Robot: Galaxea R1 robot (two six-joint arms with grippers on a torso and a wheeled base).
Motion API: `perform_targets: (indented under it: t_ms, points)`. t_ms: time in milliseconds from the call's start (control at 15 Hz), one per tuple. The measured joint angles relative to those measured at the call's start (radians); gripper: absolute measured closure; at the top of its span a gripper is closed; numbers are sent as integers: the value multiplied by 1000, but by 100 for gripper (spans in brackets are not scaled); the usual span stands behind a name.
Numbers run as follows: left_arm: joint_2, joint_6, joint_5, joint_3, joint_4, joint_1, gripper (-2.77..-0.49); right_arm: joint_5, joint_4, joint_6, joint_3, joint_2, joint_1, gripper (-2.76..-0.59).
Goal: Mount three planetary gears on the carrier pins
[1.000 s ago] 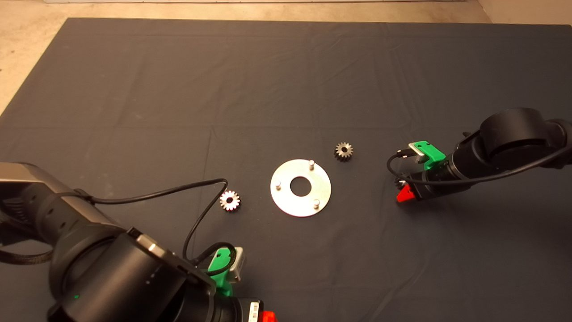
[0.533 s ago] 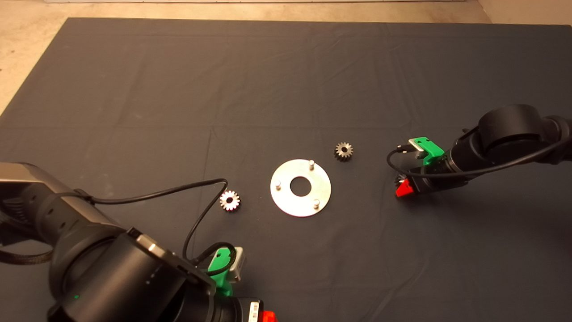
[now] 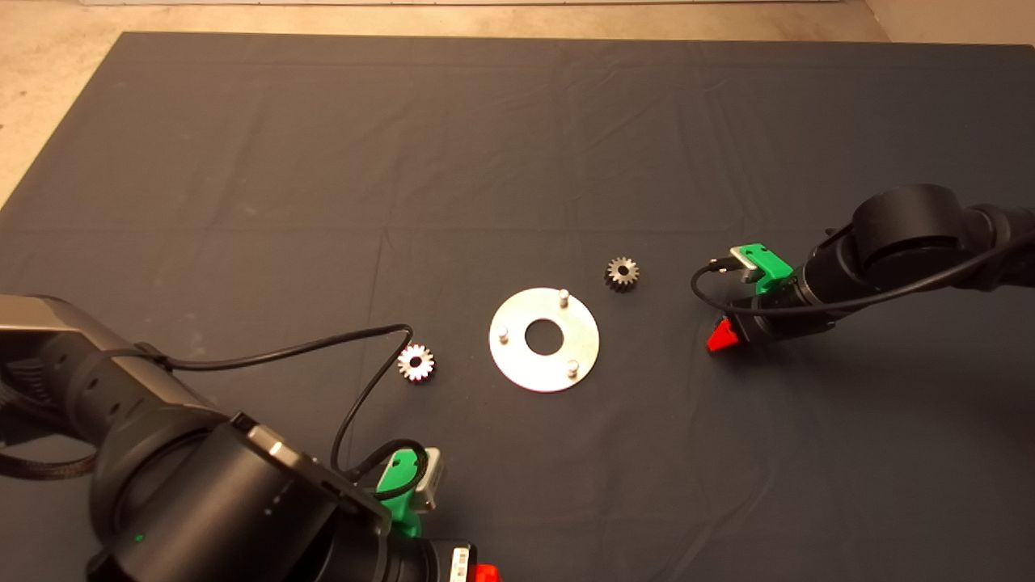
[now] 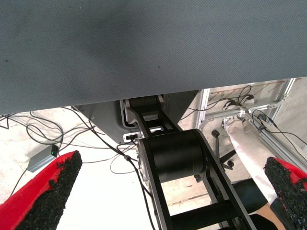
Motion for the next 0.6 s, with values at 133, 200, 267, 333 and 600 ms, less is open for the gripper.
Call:
perform_targets:
  t_ms: [133, 200, 267, 333, 600]
  points:
    - [0, 0, 0, 0, 0, 0, -277, 6, 0, 0, 0, 0, 0, -183]
    - [0, 0, 0, 0, 0, 0, -277, 6, 0, 0, -3, 0, 0, -181]
    - [0, 0, 0, 0, 0, 0, -277, 7, 0, 0, -6, 0, 1, -181]
    - [0, 0, 0, 0, 0, 0, -277, 7, 0, 0, -6, 1, 2, -176]
    - [0, 0, 0, 0, 0, 0, -277, 7, 0, 0, -6, 3, 3, -151]
